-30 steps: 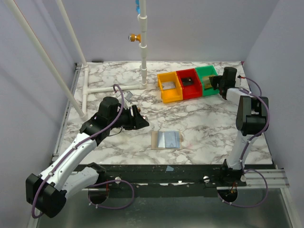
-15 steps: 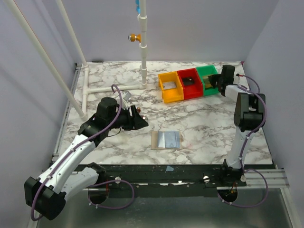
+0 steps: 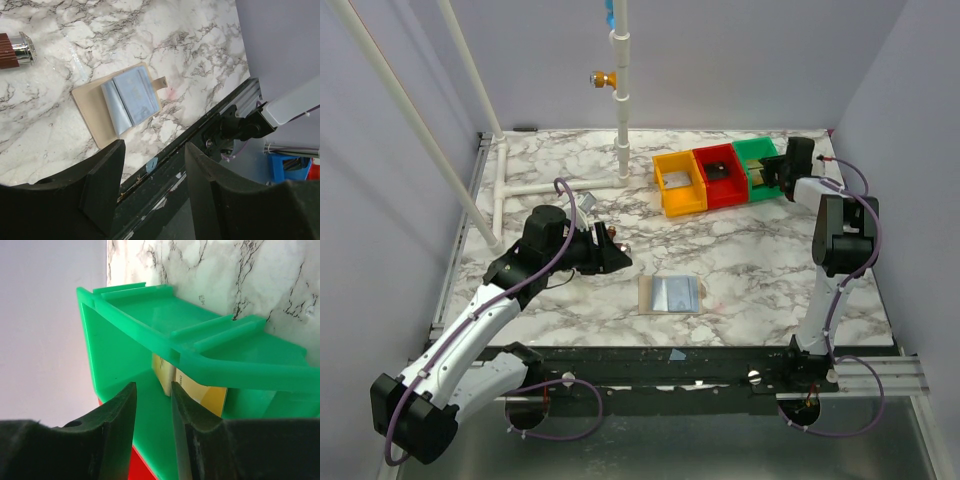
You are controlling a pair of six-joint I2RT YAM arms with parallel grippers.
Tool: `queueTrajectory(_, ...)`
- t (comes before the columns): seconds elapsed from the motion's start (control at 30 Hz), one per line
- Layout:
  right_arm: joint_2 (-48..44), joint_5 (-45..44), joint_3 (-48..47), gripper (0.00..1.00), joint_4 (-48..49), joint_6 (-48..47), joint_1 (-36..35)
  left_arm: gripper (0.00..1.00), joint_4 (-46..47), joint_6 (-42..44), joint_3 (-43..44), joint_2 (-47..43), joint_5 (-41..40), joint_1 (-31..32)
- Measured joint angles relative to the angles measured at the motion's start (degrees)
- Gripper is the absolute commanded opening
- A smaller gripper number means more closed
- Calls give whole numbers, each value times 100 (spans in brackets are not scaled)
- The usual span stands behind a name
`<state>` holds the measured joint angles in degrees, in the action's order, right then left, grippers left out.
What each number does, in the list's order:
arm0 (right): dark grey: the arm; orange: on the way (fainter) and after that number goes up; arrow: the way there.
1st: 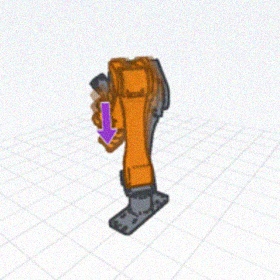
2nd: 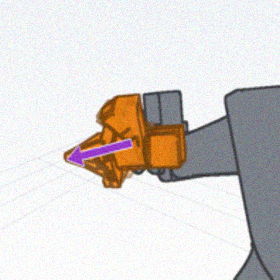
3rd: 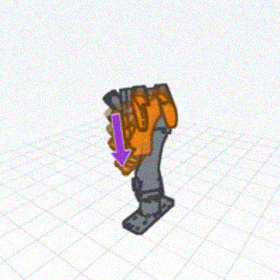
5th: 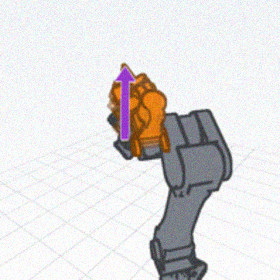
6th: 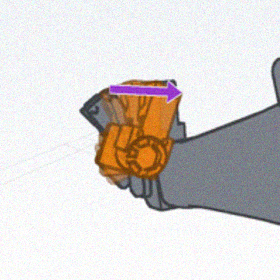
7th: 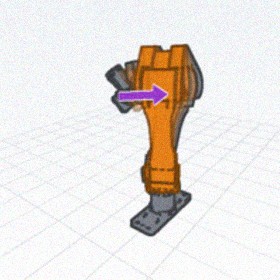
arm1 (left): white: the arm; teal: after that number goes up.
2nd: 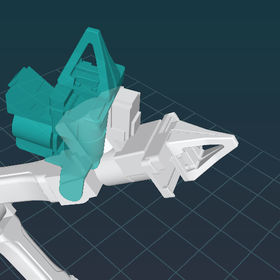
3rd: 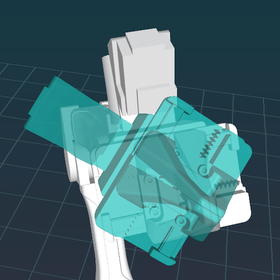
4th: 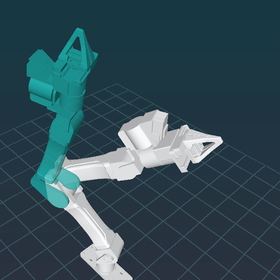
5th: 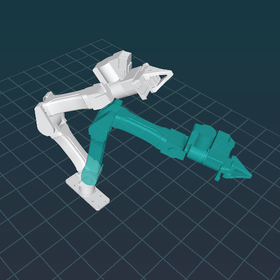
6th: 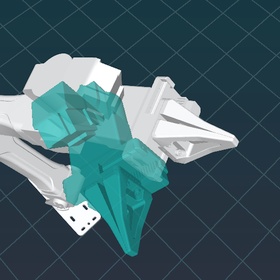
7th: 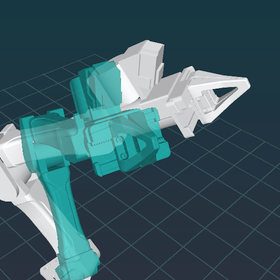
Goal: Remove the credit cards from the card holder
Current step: Place the credit card in the storage box, then remove the credit card from the card holder.
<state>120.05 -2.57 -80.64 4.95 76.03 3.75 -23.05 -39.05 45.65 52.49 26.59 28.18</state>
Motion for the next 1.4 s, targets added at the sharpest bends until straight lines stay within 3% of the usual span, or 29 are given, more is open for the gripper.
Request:
queueTrajectory(0.23, -48, 7, 44, 41, -81, -48, 0, 53, -26, -2, 0, -2, 0, 0)
queueTrajectory(0.5, -780, 291, 382, 72, -391, -382, 2, 53, -24, -28, 0, -2, 0, 0)
queueTrajectory(0.6, -1176, 535, 546, 78, -485, -616, 0, 53, -22, -44, 0, -2, 0, 0)
queueTrajectory(1.1, -2997, 1130, 2214, 87, -953, -1749, -127, 53, 68, -140, -2, 79, -2, 0)
queueTrajectory(1.4, -3956, 931, 2345, 91, -1453, -2398, -1718, 53, 271, -219, -42, 321, -2, 0)
